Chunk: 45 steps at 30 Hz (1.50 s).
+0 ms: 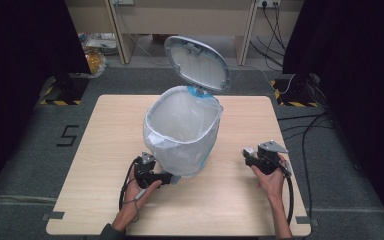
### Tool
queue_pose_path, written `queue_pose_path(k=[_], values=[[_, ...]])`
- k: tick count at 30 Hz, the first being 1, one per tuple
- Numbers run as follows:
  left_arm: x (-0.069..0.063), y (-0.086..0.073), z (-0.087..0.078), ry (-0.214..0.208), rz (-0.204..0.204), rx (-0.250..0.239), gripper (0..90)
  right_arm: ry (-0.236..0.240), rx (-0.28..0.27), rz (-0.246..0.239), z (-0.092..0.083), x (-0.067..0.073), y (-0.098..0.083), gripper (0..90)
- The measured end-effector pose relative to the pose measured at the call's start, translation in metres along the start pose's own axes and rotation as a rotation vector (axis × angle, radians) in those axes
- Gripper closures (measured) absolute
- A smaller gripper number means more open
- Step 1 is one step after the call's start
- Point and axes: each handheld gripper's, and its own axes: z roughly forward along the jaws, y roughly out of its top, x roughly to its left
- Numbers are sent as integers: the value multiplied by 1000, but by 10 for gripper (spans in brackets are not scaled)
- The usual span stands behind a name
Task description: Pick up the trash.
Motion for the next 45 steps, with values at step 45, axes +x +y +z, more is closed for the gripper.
queue_pose_path(k=[45], values=[[-2, -1, 0, 4, 0, 0, 1, 109, -128, -10, -65, 20, 41, 536]])
